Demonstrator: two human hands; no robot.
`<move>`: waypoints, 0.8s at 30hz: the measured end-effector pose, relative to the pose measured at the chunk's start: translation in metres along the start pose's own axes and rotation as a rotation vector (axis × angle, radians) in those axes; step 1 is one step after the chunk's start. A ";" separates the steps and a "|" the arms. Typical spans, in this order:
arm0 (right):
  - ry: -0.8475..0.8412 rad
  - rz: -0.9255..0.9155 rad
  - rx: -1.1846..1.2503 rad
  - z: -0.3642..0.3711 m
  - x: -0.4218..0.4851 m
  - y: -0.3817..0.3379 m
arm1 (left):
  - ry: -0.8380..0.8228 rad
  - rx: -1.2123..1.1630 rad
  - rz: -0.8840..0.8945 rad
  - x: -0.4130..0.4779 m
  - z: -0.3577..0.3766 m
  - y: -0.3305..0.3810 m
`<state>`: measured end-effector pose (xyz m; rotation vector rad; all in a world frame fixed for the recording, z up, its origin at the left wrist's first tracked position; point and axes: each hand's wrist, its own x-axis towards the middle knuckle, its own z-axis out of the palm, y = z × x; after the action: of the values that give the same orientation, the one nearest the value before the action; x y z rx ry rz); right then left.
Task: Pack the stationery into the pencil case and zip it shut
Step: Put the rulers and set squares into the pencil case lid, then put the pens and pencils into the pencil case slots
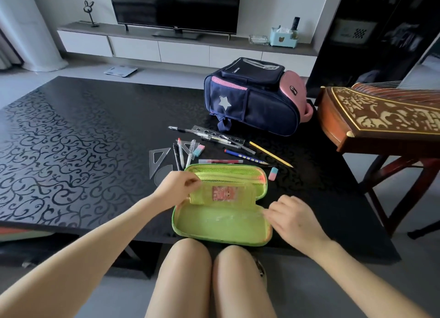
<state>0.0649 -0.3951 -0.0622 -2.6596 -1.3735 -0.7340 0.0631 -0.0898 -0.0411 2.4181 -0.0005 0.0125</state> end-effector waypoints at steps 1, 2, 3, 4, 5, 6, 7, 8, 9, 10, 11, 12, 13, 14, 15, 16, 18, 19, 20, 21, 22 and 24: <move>-0.037 -0.009 -0.009 0.005 0.004 -0.008 | 0.021 0.013 -0.001 0.002 0.001 0.001; -0.064 -0.021 0.017 0.012 0.008 -0.014 | 0.043 0.019 -0.005 0.004 0.003 0.001; -0.093 -0.037 0.043 0.016 0.011 -0.020 | 0.064 0.029 -0.010 0.006 0.004 0.001; -0.111 -0.063 0.071 0.019 0.016 -0.025 | 0.075 0.041 -0.015 0.006 0.004 -0.001; -0.135 -0.050 0.111 0.016 0.021 -0.029 | 0.076 0.039 -0.015 0.006 0.005 -0.002; -0.125 -0.039 0.157 0.015 0.026 -0.030 | 0.068 0.021 -0.013 0.005 0.005 -0.003; -0.099 0.001 0.204 0.012 0.034 -0.030 | 0.054 -0.006 -0.009 0.004 0.004 -0.005; -0.057 0.050 0.250 0.009 0.041 -0.028 | 0.035 -0.032 -0.015 0.003 0.003 -0.007; -0.019 0.109 0.288 0.005 0.050 -0.025 | 0.033 -0.050 -0.029 0.003 0.000 -0.010; 0.035 0.164 0.306 0.005 0.058 -0.022 | 0.055 -0.053 -0.056 0.002 -0.004 -0.015; 0.060 0.212 0.317 0.005 0.067 -0.020 | 0.110 -0.034 -0.093 0.003 -0.007 -0.021; 0.079 0.238 0.318 0.007 0.077 -0.019 | 0.190 0.013 -0.142 0.006 -0.011 -0.031; 0.082 0.258 0.319 0.007 0.084 -0.019 | 0.267 0.071 -0.198 0.009 -0.013 -0.041; 0.087 0.264 0.321 0.012 0.092 -0.019 | 0.324 0.135 -0.268 0.013 -0.016 -0.054; 0.082 0.273 0.324 0.015 0.098 -0.020 | 0.343 0.194 -0.323 0.017 -0.019 -0.066; 0.075 0.277 0.322 0.020 0.104 -0.020 | 0.326 0.244 -0.360 0.020 -0.021 -0.076; 0.061 0.280 0.315 0.030 0.114 -0.020 | 0.210 0.358 -0.351 0.029 -0.022 -0.093; 0.056 0.274 0.314 0.032 0.117 -0.021 | 0.144 0.413 -0.311 0.033 -0.022 -0.097; 0.055 0.267 0.316 0.034 0.121 -0.022 | 0.082 0.452 -0.279 0.035 -0.022 -0.100; 0.051 0.268 0.318 0.034 0.123 -0.024 | 0.033 0.473 -0.247 0.037 -0.020 -0.102; 0.061 0.265 0.315 0.034 0.126 -0.026 | -0.008 0.486 -0.221 0.036 -0.020 -0.103; 0.056 0.248 0.332 0.034 0.134 -0.034 | -0.037 0.523 -0.175 0.026 -0.021 -0.109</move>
<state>0.1174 -0.2647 -0.0394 -2.4621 -1.0214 -0.4993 0.0893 0.0054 -0.0974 2.9308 0.2231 -0.1265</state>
